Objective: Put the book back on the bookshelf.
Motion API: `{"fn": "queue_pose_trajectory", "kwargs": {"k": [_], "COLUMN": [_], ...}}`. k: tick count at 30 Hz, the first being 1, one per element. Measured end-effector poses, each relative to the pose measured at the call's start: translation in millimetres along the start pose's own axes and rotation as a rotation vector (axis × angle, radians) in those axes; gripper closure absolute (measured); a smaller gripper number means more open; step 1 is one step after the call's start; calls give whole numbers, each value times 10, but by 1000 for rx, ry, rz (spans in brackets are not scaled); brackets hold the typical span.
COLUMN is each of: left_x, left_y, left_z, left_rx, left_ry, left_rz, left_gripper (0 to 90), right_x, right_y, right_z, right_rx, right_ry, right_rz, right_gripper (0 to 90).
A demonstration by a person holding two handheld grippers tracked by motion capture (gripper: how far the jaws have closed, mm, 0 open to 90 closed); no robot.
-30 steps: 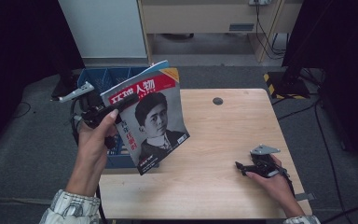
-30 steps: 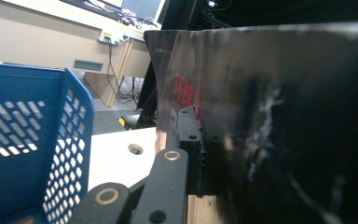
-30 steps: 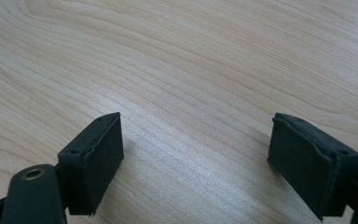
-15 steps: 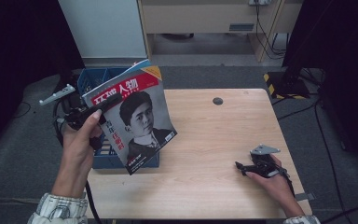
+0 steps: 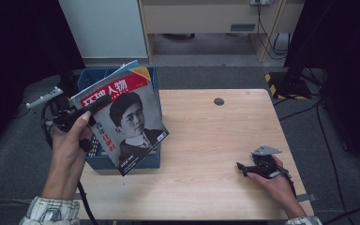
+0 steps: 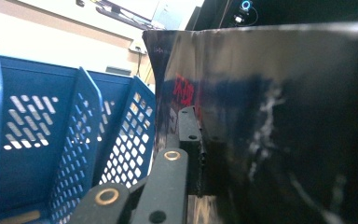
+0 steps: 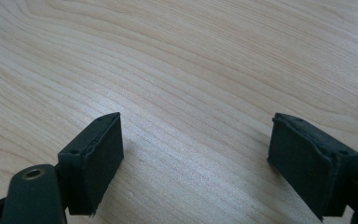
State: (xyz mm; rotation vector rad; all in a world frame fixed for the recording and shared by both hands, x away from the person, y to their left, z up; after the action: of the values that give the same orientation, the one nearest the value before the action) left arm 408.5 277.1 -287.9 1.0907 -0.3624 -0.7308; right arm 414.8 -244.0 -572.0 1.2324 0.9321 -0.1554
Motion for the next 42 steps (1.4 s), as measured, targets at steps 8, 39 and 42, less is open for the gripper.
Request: {"fn": "queue_pose_trajectory", "kwargs": {"k": [8,39,42], "left_x": [-155,-541,-579], "left_y": [38,138,147], "left_z": [-126,-411,-428], "left_rx": [-15,-31,-31], "left_ry": [30,108,115], "left_rz": [21,59,63], "left_gripper": [865,865,864], "right_x": [1,1,1], "right_y": [1,1,1], "right_z": [1,1,-1], "right_rx": [-1,-2,0], "right_ry": [0,0,2], "right_rz": [1,1,0], "right_gripper": [181,181,181]}}
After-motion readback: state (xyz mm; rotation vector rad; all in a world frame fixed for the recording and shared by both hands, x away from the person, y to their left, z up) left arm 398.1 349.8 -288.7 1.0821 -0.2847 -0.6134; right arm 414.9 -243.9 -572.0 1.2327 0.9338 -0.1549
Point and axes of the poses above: each handheld gripper's, and its own axes: x roughly forward along the jaws, y roughly out of its top, z roughly to its right, the point moved 5 cm from there along x, roughly forward along the jaws, and after that the axes turned 3 degrees about -y, right-handed, at the moved point
